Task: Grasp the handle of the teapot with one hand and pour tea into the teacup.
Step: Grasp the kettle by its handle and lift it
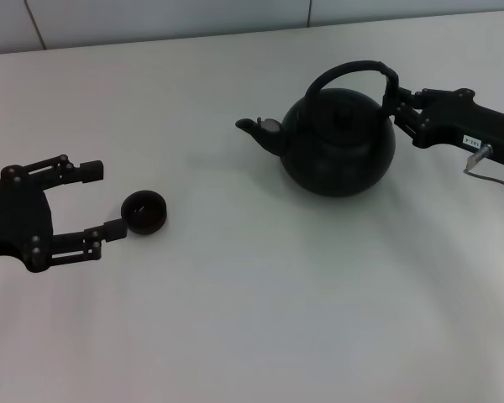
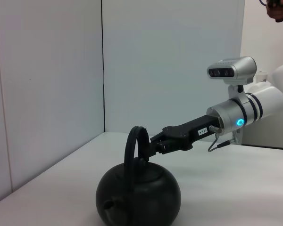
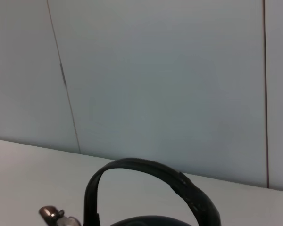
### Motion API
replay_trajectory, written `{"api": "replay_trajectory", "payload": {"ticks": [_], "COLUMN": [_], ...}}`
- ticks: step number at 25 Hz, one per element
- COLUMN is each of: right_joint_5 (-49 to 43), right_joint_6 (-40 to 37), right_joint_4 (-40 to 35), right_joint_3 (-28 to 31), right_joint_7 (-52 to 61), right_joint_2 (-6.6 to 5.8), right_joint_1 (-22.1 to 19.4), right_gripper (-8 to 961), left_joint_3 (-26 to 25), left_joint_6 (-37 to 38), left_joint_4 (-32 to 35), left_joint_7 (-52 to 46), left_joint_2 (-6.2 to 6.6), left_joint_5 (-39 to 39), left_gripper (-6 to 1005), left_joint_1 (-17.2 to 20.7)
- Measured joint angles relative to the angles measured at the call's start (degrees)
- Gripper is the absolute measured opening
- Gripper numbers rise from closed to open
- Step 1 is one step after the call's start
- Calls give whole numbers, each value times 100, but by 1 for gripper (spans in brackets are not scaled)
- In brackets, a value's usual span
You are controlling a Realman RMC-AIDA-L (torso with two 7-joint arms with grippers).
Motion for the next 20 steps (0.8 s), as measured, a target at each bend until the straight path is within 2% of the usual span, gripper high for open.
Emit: {"api": "replay_trajectory", "payload": {"ticks": [7,20], "right_joint_5": [-3,28], "right_joint_6": [3,4], "right_joint_4": [3,7], "right_joint_3": [17,4], "right_joint_7": [-1,-179], "right_joint_2": [1,22], "right_joint_1": [-1,54], "right_gripper": [144,133], "left_joint_3": [0,0], "left_joint_6": [0,1], "left_joint_4": [0,0], "left_joint_7": [-10,-18], "left_joint_2": [-10,-22], "left_joint_5": [0,0], "left_gripper": [803,803], "left_joint_1": [1,17]}}
